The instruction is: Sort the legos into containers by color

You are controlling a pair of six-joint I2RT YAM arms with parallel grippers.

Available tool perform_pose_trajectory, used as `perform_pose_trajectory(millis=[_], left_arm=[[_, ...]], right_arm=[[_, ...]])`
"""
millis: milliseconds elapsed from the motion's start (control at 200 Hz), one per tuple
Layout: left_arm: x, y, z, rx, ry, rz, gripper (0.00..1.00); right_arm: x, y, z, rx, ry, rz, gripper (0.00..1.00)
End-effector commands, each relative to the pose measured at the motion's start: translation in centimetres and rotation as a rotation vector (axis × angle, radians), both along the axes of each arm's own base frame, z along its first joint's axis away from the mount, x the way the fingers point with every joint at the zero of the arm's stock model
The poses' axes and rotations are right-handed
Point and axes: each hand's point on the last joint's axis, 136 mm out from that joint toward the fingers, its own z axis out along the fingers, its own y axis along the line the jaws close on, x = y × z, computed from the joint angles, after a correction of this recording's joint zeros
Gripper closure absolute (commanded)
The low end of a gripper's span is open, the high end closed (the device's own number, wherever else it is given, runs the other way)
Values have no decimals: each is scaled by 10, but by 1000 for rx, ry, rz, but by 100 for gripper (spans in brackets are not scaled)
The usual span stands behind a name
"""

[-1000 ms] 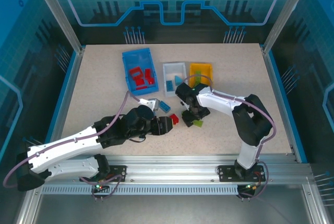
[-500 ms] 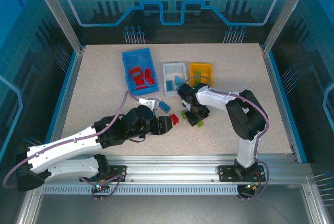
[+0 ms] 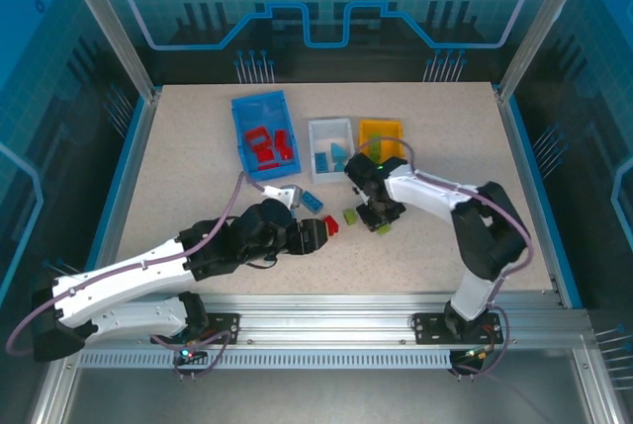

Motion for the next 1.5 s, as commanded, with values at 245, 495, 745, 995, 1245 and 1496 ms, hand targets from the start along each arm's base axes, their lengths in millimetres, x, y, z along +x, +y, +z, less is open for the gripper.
perform_pose_trajectory(millis=[245, 495, 745, 995, 1245, 1496], left_arm=[[32, -22, 33, 2, -127, 53, 41], [40, -22, 33, 44, -153, 71, 41], [40, -19, 24, 73, -144, 80, 41], [40, -5, 21, 134, -142, 111, 38], [47, 29, 17, 226, -80, 181, 34], [68, 95, -33, 318, 197, 341, 31]], right_arm=[[121, -25, 91, 185, -263, -287, 73], [184, -32, 74, 154, -248, -416, 73], [198, -34, 45, 123, -198, -481, 70], [200, -24, 49, 162, -208, -477, 44], [186, -2, 122, 274, -364, -408, 48], [91, 52, 193, 511, -592, -159, 45]])
